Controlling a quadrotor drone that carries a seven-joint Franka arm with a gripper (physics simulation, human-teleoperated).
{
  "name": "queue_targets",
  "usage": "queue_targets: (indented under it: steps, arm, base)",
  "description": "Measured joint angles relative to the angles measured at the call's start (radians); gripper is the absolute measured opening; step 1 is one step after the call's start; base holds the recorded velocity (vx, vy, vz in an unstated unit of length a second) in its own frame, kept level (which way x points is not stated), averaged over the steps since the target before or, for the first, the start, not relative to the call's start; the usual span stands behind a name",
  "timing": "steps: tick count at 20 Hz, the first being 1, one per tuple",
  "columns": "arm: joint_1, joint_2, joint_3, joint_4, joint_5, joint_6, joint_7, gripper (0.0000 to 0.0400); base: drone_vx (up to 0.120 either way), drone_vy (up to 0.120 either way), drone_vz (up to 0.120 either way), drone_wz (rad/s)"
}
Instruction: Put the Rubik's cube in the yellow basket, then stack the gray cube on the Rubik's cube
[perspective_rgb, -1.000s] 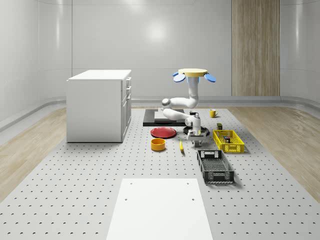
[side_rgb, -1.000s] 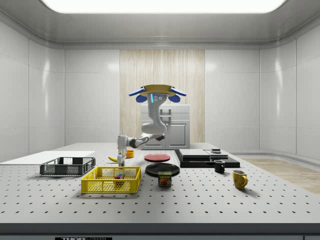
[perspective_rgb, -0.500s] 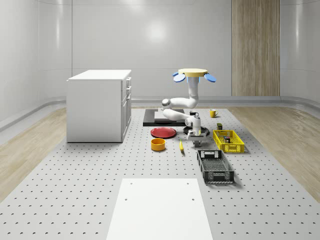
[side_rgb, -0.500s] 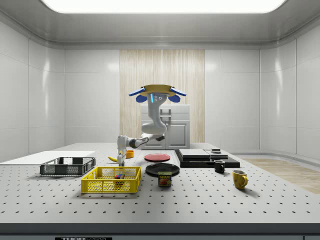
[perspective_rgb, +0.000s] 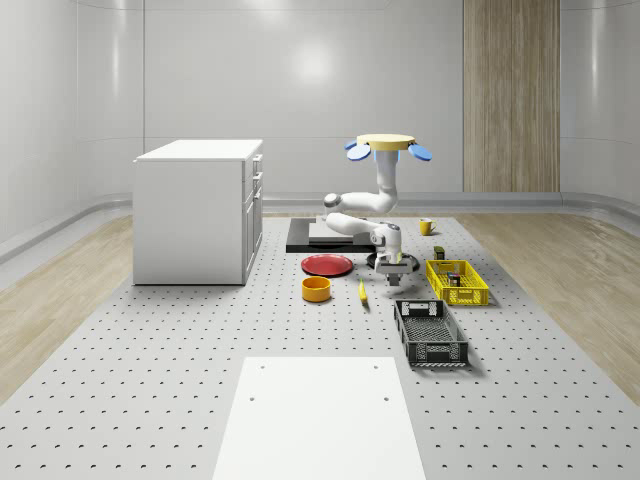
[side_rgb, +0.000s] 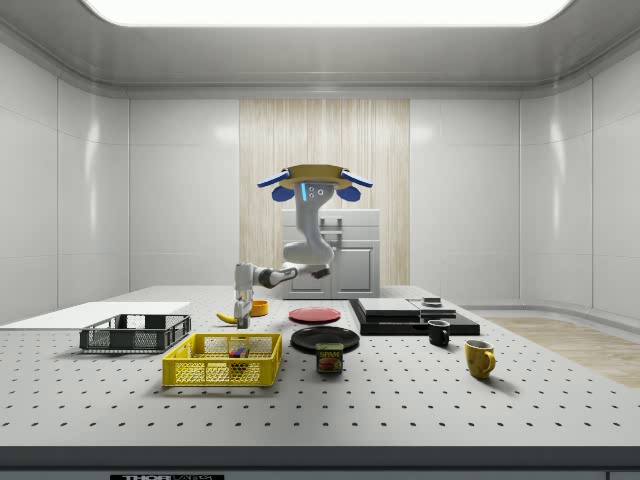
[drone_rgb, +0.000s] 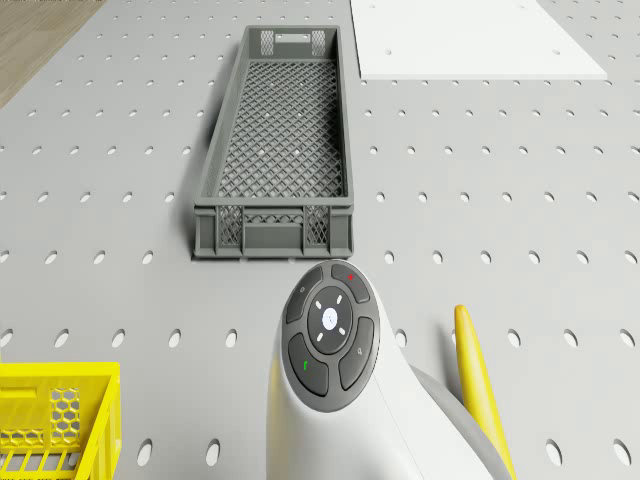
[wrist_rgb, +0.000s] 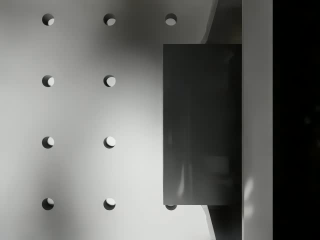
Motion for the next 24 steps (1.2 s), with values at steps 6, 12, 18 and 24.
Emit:
queue_targets:
  steps: [6,12,18,24]
  arm:
    - [0.005,0.000,0.023,-0.009,0.021,-0.011,0.001,0.0250]
    - [0.006,0.000,0.029,-0.012,0.027,-0.014,0.001,0.0250]
    - [0.006,0.000,0.031,-0.012,0.029,-0.014,0.001,0.0250]
    - [0.006,-0.001,0.031,-0.012,0.029,-0.014,0.001,0.0250]
  base:
    - [-0.073,0.080,0.120,0.000]
    - [-0.107,0.120,0.120,0.000]
    - [0.000,0.120,0.000,0.000]
    - [0.000,0.120,0.000,0.000]
